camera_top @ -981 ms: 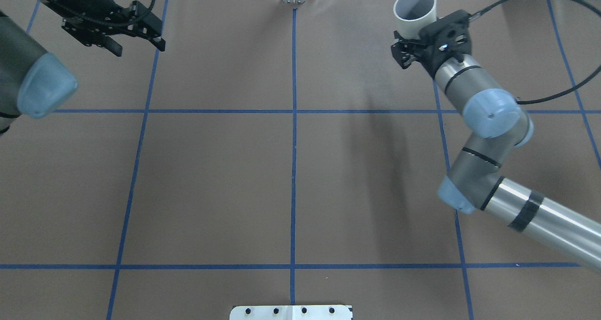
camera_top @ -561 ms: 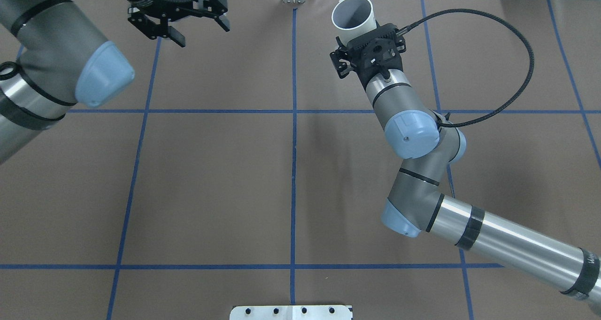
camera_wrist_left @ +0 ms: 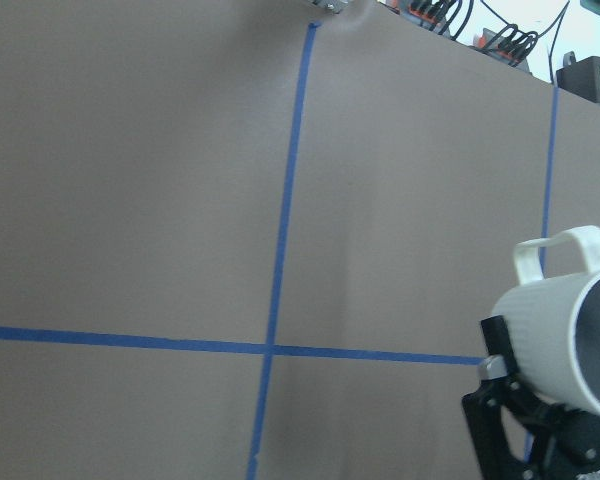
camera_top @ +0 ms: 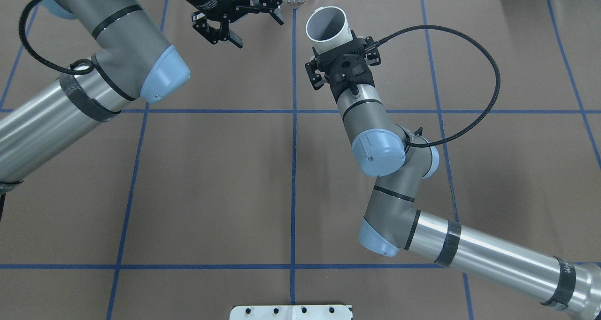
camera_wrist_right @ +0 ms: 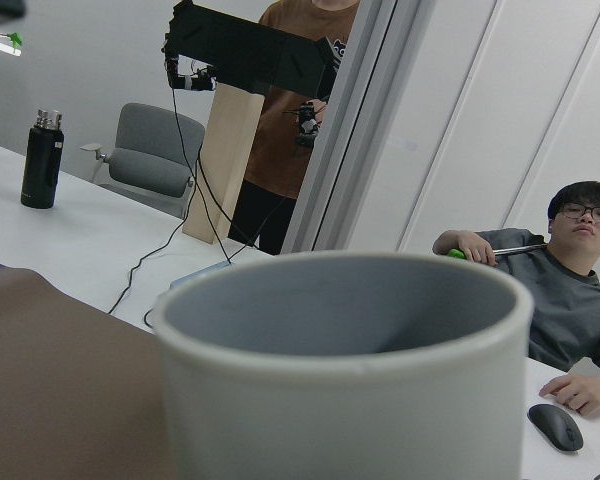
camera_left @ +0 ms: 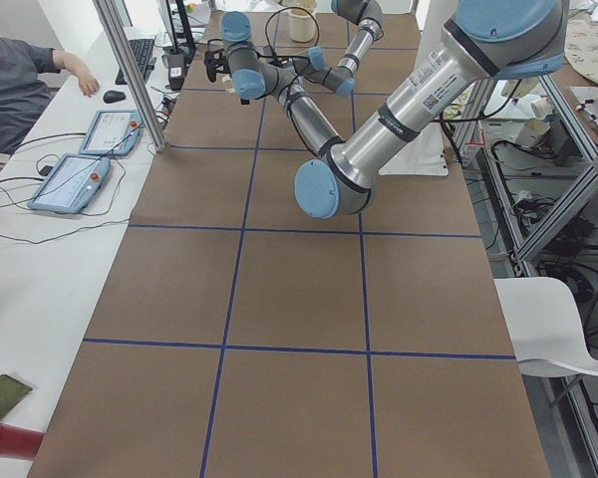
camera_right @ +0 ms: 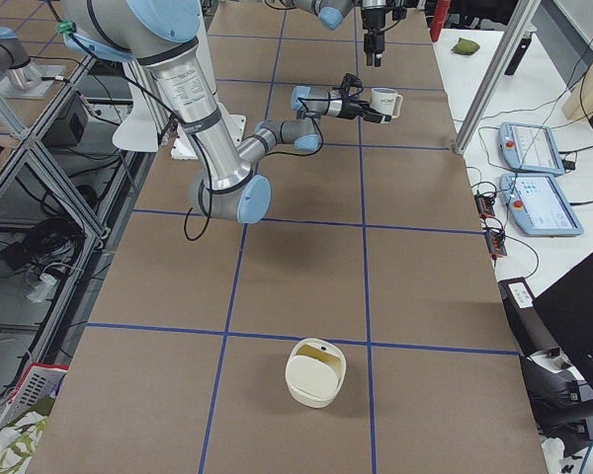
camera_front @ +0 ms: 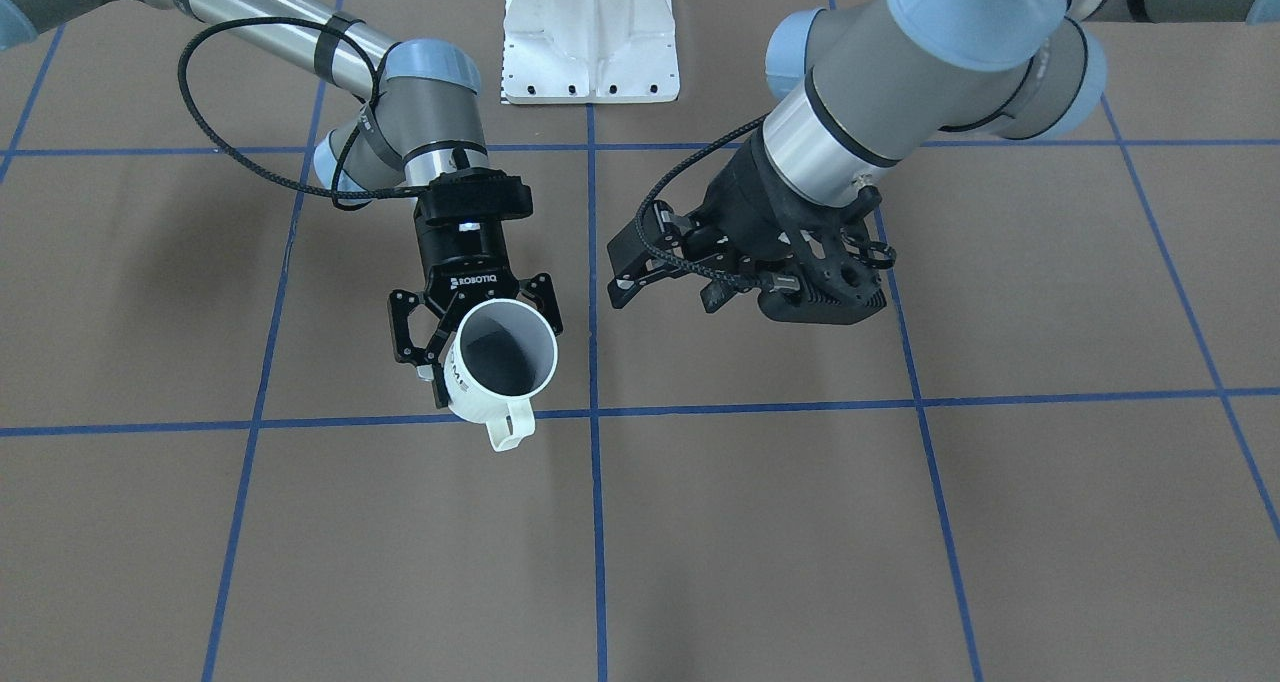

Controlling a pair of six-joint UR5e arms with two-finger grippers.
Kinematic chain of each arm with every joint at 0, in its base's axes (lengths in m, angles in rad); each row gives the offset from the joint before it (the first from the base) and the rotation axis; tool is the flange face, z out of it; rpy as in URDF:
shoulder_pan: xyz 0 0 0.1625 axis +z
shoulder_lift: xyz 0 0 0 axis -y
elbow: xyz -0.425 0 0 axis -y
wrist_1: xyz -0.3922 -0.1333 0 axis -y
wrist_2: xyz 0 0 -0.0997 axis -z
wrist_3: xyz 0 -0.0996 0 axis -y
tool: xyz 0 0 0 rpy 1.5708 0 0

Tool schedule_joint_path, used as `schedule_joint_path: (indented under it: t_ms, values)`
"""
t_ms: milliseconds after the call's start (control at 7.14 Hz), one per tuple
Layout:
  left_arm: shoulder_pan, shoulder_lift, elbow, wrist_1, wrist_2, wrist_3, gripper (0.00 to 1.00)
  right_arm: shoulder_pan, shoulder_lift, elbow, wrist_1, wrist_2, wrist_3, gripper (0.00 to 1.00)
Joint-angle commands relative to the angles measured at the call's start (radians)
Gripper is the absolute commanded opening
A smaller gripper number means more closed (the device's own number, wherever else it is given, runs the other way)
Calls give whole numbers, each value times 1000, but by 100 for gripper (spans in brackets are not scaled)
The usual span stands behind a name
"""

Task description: Left arm hands cup to right arm to dump lemon

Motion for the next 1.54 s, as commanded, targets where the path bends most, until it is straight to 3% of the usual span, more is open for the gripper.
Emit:
schedule_joint_path:
  t_ms: [0,561,701,841,981,1402]
  values:
    - [19,-14,14,-6,5,-79,100,-41,2,6,-64,-103,-42,25]
    - [66,-26,12,-7,101,-147,98,-85,7,12,-79,-134,-173,27]
    - [89,-26,12,-16,136,-147,88,-89,8,15,-77,-134,-173,26]
    - [95,-24,12,-29,137,-145,71,-89,8,17,-71,-134,-165,26]
    - [105,-21,11,-30,137,-144,65,-89,10,26,-68,-132,-159,26]
    - [108,-14,9,-30,137,-135,59,-87,8,43,-66,-132,-158,26]
